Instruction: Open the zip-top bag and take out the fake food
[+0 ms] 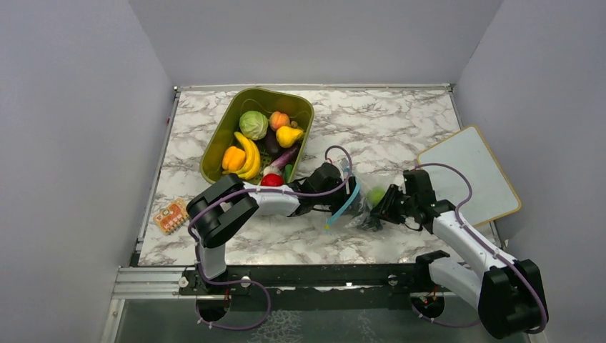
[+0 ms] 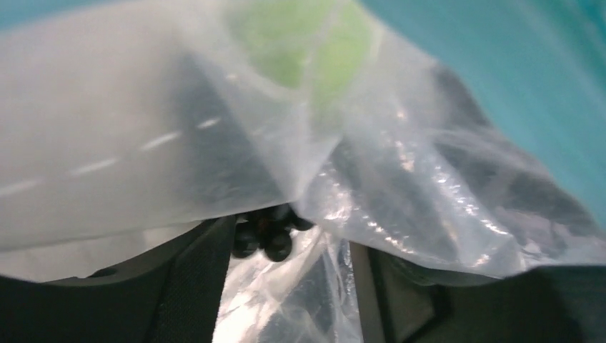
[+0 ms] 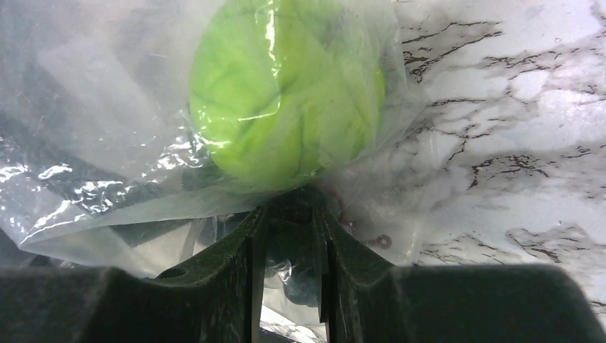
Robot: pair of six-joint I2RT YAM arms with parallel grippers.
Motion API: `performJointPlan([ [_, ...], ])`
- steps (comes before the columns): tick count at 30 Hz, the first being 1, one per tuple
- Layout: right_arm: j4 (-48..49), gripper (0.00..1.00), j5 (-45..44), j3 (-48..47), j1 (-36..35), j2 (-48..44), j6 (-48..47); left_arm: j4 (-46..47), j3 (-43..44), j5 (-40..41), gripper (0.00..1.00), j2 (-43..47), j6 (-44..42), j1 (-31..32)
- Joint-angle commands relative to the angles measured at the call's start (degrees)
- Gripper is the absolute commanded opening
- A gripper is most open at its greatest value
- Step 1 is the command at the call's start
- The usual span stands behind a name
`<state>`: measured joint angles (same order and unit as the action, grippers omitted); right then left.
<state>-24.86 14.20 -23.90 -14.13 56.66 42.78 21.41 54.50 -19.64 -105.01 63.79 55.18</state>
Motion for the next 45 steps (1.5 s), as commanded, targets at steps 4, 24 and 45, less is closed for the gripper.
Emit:
performJointPlan([
  [4, -0.21, 0.3, -0.57, 0.07, -0.02, -1.18, 0.01, -13.64, 1.23, 8.45, 0.75, 1.28, -5.3, 0.26],
  [24, 1.15, 0.29, 2.24, 0.28, -0.02, -2.93, 0.07, -14.38, 6.41, 8.44, 0.53, -4.58, -3.07, 1.6],
  [45, -1.2, 0.35, -1.83, -0.18, 0.02, -2.13, -1.06, -24.84, 5.05, 18.31, 0.42, 2.64, -8.77, 1.51],
])
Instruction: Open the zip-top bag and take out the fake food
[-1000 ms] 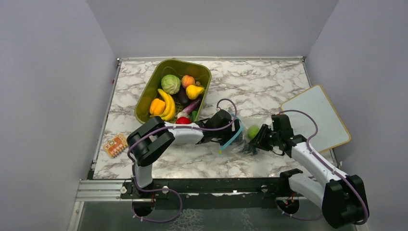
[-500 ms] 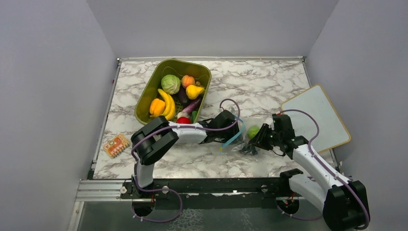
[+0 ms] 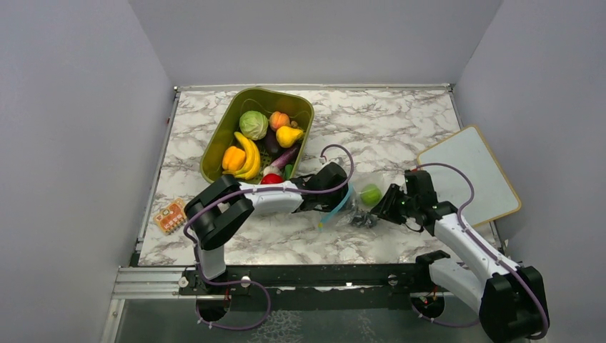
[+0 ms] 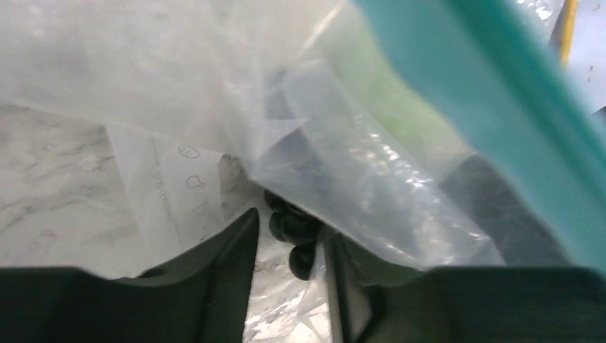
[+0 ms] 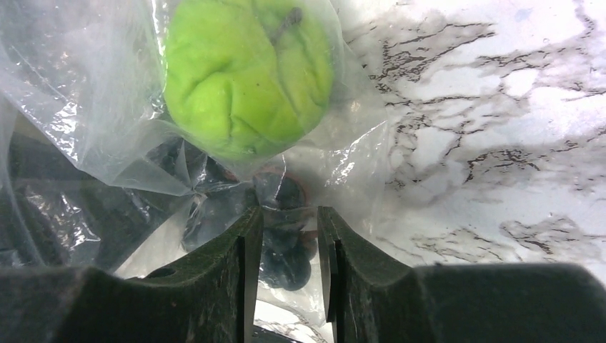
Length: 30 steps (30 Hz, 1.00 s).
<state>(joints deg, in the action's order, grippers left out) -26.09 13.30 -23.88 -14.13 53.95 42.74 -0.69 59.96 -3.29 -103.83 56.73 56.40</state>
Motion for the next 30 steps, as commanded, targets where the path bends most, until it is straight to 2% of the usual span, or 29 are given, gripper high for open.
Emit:
performJointPlan([
  [1, 0.13, 0.36, -0.66, -0.2, -0.01, 0.79, -1.25, -2.31, -0.38, 1.18, 0.47, 1.18, -1.73, 0.27],
  [4, 0.21, 0.38, 0.07, -0.2, -0.02, 1.58, -1.28, -0.41, 0.07, -1.52, 0.6, -0.32, -1.63, 0.29],
  [9, 1.63, 0.41, 3.08, 0.78, -0.02, 2.82, -1.61, 4.27, 0.28, -7.18, 0.63, -3.38, 0.93, 0.33],
  [12, 2.11, 0.4, 3.48, 1.3, -0.02, 3.41, -1.49, 6.44, -0.42, -7.96, 0.53, -4.06, 2.64, 0.46],
  [15, 1.57, 0.39, 2.14, 1.36, -0.02, 2.73, -0.68, 6.66, -2.17, -6.14, 0.32, -2.48, 3.38, 0.46],
  [20, 1.33, 0.31, 0.14, 2.19, -0.02, 0.22, 0.87, 4.8, -3.41, -1.7, 0.14, 1.07, 2.8, 0.39],
  [25, 0.61, 0.28, -1.34, 2.18, -0.02, -0.29, 1.7, -2.33, -2.03, 4.41, 0.08, 3.99, -0.87, 0.29],
  [30, 0.36, 0.27, -1.92, 2.19, -0.02, -0.29, 1.95, -9.12, -1.09, 10.39, 0.1, 6.0, -4.32, 0.21],
])
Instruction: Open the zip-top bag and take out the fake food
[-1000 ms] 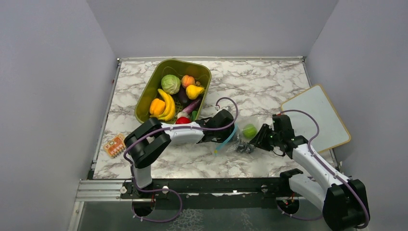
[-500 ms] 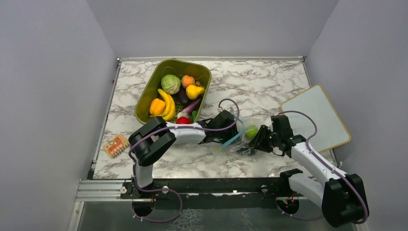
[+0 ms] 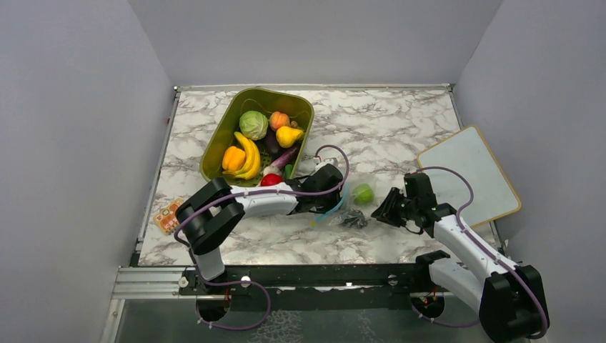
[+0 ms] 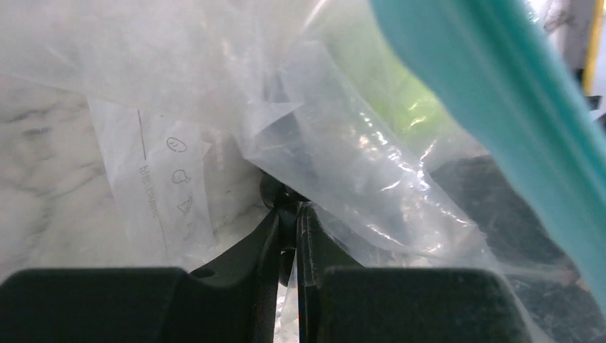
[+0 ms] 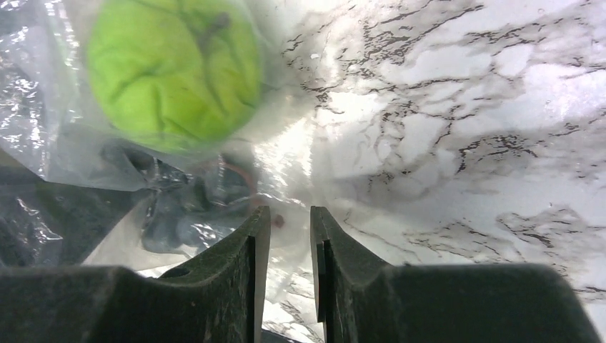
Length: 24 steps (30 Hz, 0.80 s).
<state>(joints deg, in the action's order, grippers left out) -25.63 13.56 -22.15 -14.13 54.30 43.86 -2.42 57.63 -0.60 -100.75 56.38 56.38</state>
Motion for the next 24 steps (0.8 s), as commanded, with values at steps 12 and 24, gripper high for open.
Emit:
performJointPlan([
  [12, 2.05, 0.46, 13.77, 1.44, -0.02, -2.24, -0.32, -2.23, -1.69, 2.76, 0.48, 4.35, -1.79, -0.04],
  [24, 9.32, 0.25, 12.42, 9.82, -0.02, -6.19, 11.89, 3.63, -4.75, -1.43, 0.58, 2.01, 3.53, -0.35],
])
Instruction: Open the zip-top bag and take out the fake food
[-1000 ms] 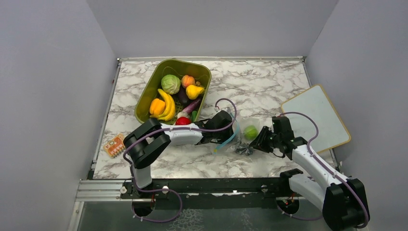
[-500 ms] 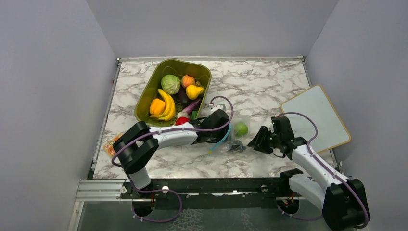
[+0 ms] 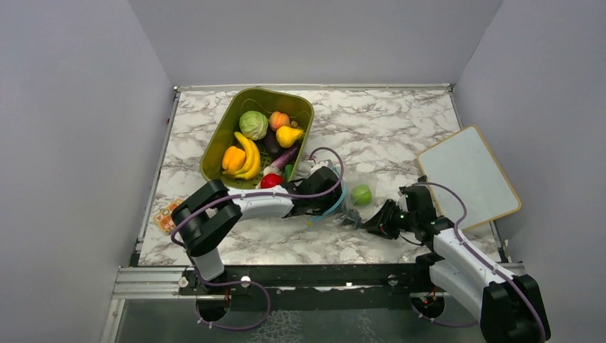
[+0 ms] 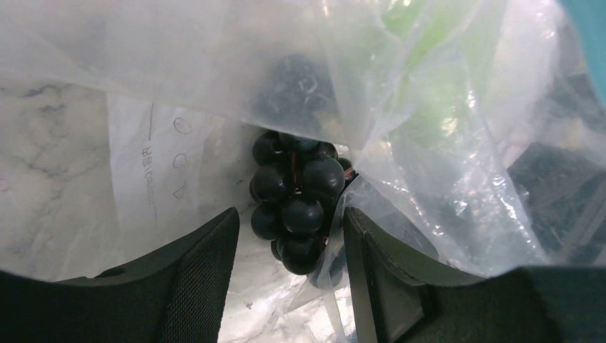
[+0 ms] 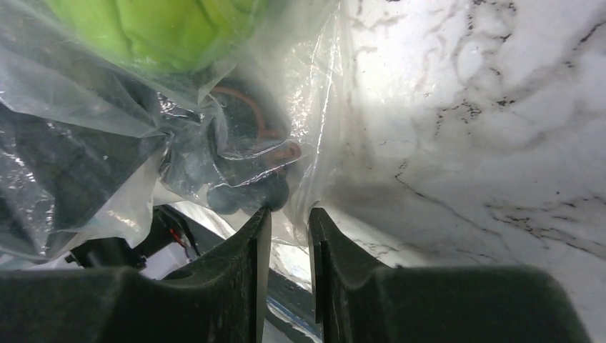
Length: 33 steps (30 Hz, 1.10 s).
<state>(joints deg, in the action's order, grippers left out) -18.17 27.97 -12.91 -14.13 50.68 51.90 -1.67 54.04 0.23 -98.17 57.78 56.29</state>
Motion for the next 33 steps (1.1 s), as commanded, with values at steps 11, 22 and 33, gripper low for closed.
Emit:
performJointPlan([
  [11, -4.4, 0.04, -6.9, -0.4, -0.02, -9.78, 4.6, 3.05, -2.75, -0.83, 0.72, 0.35, 3.94, -0.77],
  [22, -5.22, 0.02, -8.42, 2.76, -0.02, -11.12, 7.83, 5.12, -0.15, -1.01, 0.59, -5.1, 9.2, -1.2],
  [33, -8.78, 0.01, -15.89, 0.06, -0.02, -12.39, 6.49, -3.05, -2.0, 7.24, 0.33, 3.47, 4.76, -1.27],
])
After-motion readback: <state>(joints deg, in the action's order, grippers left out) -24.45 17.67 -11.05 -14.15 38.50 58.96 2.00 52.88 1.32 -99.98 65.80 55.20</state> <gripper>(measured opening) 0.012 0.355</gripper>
